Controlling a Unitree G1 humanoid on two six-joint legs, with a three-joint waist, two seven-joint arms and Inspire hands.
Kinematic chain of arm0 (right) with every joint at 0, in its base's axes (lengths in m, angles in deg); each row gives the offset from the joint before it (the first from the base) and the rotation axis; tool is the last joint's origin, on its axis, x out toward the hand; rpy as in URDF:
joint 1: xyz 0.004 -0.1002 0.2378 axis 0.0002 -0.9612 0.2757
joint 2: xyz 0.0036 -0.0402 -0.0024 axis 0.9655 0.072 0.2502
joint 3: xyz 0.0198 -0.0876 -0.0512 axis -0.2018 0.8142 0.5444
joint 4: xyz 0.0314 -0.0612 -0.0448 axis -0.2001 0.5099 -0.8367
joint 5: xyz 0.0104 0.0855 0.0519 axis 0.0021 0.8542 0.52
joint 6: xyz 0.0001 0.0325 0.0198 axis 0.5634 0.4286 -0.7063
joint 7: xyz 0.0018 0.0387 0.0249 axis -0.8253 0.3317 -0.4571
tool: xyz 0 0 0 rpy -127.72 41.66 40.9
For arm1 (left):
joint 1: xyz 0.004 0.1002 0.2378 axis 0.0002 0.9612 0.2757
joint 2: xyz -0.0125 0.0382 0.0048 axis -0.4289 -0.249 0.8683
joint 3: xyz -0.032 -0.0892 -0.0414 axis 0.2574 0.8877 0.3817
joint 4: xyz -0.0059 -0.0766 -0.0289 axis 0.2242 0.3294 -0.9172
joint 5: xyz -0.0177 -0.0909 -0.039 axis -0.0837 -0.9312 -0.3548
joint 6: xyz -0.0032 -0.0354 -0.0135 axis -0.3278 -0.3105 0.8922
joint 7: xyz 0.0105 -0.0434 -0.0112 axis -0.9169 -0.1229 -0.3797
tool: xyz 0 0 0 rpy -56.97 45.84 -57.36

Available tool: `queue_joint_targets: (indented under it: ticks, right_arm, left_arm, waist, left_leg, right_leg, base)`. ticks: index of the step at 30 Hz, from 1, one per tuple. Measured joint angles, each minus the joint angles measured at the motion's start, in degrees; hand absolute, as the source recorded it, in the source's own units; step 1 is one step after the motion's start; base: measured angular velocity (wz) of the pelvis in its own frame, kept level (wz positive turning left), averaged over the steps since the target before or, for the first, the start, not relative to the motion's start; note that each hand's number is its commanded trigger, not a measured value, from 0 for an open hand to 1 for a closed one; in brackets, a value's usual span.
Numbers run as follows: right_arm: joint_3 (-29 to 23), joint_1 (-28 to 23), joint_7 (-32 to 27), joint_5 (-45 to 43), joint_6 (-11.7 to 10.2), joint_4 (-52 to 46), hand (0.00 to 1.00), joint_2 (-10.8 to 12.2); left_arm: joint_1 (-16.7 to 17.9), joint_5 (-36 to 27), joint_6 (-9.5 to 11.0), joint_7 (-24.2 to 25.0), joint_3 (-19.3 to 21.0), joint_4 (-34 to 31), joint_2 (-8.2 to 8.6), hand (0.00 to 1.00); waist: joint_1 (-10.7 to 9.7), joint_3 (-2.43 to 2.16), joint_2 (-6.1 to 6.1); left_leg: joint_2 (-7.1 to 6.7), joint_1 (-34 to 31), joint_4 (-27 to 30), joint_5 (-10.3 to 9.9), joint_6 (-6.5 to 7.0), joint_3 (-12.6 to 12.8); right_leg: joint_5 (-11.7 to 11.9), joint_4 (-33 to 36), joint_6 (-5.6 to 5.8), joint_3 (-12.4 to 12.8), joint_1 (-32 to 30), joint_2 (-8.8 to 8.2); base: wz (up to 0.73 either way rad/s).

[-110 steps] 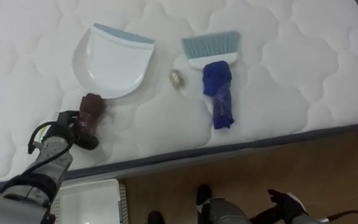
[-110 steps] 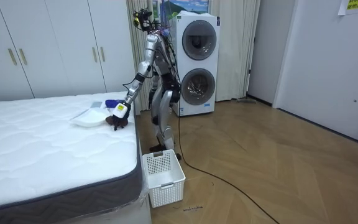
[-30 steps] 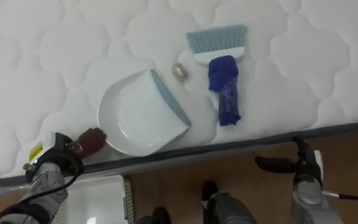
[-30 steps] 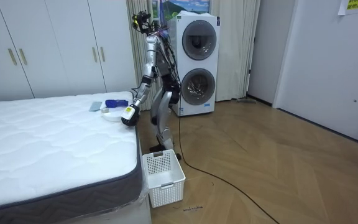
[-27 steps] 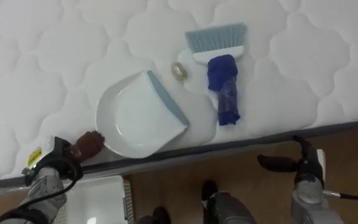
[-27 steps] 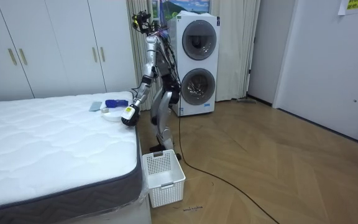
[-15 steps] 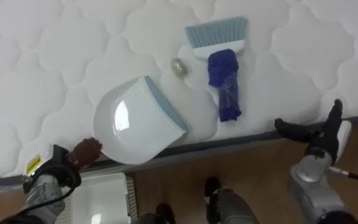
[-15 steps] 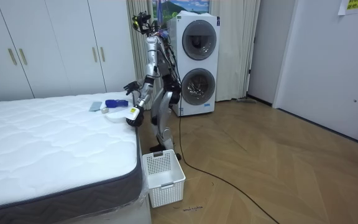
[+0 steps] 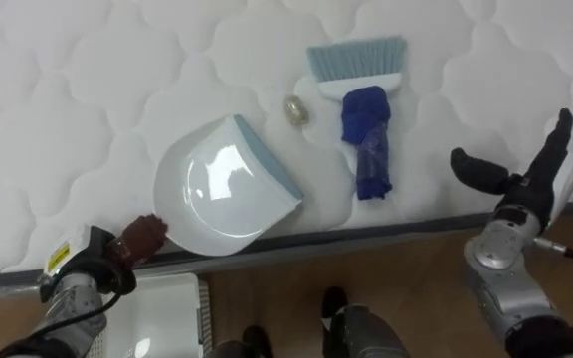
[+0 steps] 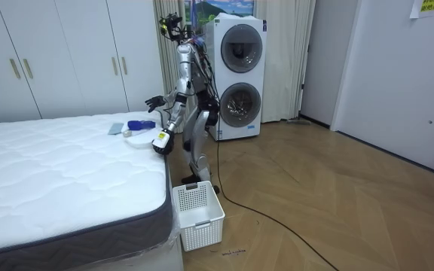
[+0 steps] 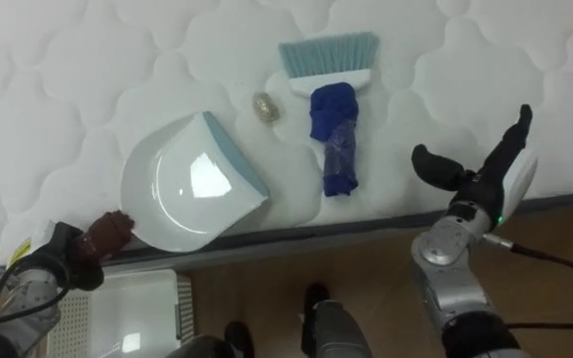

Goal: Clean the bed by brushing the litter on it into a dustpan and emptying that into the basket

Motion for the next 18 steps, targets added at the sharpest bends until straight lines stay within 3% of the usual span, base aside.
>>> queue_joint_targets:
  ticks: [13, 15, 17, 18]
  right_arm:
    - [0.2, 3.2, -0.6, 1.8, -0.2, -1.9, 0.00, 0.0]
    - [1.0, 4.3, 0.0, 3.2, -0.2, -1.0, 0.00, 0.0]
    - [2.3, 5.4, 2.1, 4.6, -0.2, -0.7, 0.00, 0.0]
    - [2.5, 5.4, 2.6, 4.8, -0.2, -0.6, 0.00, 0.0]
  left_arm:
    - [-2.2, -2.1, 0.0, -0.6, 0.0, -0.2, -0.03, 1.00]
    - [-2.9, -2.1, 0.0, -0.8, -0.1, -0.1, -0.05, 1.00]
    - [-3.6, -2.0, 0.0, -0.9, -0.2, -0.1, -0.21, 1.00]
    - [-3.8, -2.1, 0.0, -0.9, -0.4, -0.1, -0.20, 1.00]
  waist:
    - [0.3, 0.08, -0.03]
    - [0.6, 0.37, -0.40]
    - [1.1, 0.99, -0.91]
    - [1.2, 1.02, -0.92]
  left_leg:
    - [1.08, -1.9, 1.9, -0.1, 0.14, 0.2]
    - [1.17, -1.9, 2.0, -0.1, 0.14, 0.3]
    - [1.29, -2.0, 2.0, -0.1, 0.14, 0.3]
    - [1.39, -2.2, 2.0, -0.1, 0.15, 0.2]
  right_leg:
    - [-0.1, 0.0, -0.16, -1.6, -0.5, 0.01]
    - [-0.1, 0.1, -0.19, -1.8, -0.5, -0.08]
    - [-0.1, 0.1, -0.31, -1.9, -0.5, -0.02]
    - [-0.2, 0.0, -0.35, -2.2, -0.5, -0.02]
  base:
    - [0.03]
    - [0.09]
    - [0.00]
    - [0.07]
